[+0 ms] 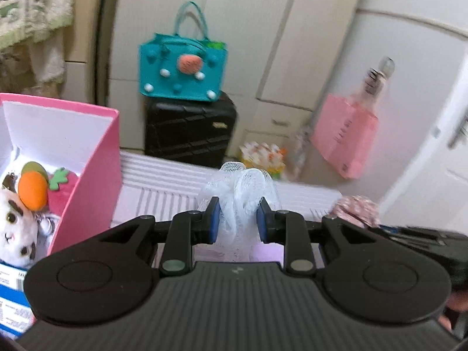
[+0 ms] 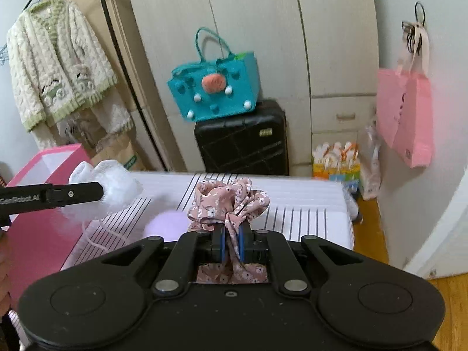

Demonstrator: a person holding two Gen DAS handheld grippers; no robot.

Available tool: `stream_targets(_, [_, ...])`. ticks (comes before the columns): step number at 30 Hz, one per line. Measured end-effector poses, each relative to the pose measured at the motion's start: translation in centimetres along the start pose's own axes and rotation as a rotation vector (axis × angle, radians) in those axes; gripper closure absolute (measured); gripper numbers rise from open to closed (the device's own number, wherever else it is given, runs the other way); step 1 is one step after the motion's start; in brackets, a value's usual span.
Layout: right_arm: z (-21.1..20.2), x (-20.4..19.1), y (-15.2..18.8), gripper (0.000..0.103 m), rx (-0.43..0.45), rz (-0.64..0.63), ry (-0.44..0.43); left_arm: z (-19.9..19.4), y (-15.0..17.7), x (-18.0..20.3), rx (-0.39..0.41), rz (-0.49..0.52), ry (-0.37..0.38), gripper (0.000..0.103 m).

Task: Organize soft objects
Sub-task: 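Close the right tool on the pink scrunchie while the left tool grasps the white pouf, then lift and carry the scrunchie and white pouf over the pink box with both tools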

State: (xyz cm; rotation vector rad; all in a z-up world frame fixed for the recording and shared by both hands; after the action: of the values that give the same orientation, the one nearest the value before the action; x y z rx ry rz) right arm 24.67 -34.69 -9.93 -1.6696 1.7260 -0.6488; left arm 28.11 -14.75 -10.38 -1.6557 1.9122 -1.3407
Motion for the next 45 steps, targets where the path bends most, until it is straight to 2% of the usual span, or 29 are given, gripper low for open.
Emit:
stream_targets(4, [-1.5, -1.3, 1.1, 0.092, -0.072, 0.006, -0.047, -1.8, 2.0, 0.7, -0.117, 0.049, 0.07, 0.079])
stream_targets(10, [-4.0, -4.0, 3.4, 0.091, -0.163, -0.004, -0.161, -5.6, 3.2, 0.9, -0.154, 0.151, 0.099, 0.079])
stream_targets(17, [-5.3, -7.1, 7.2, 0.091, -0.297, 0.082, -0.304, -8.6, 4.6, -0.1, -0.266, 0.21, 0.13, 0.079])
stream_targets(21, [-6.5, -9.4, 8.4, 0.091, -0.333, 0.059, -0.349, -10.5, 5.8, -0.6, -0.336, 0.23, 0.154, 0.08])
stream_targets(25, [-7.9, -12.0, 8.3, 0.091, -0.339, 0.017, -0.38, -12.3, 6.2, -0.8, -0.412, 0.206, 0.213, 0.08])
stream_targets(32, [-11.3, -15.8, 6.0, 0.091, -0.29, -0.057, -0.438, -17.1, 4.3, -1.8, -0.385, 0.242, 0.215, 0.08])
stream_targets(39, [-13.8, -20.7, 1.7, 0.091, -0.182, -0.145, -0.479, -22.3, 0.7, -3.3, -0.254, 0.286, 0.177, 0.08])
stream_targets(45, [-13.3, -25.9, -1.9, 0.091, -0.134, -0.237, -0.492, -25.8, -2.7, -5.8, -0.141, 0.299, 0.112, 0.08])
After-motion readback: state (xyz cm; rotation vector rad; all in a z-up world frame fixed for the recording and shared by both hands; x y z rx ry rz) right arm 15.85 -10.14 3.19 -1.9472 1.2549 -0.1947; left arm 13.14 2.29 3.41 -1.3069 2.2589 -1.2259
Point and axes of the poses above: each gripper's, at about its wrist camera, not at the fingertips, and z roughly the way its jaws point, x to its right, y to its underside, the point moved 8 cm from there along z, roughly the way its jaws point, and after that the axes turned 7 degrees about y, right-handed, at the moved point
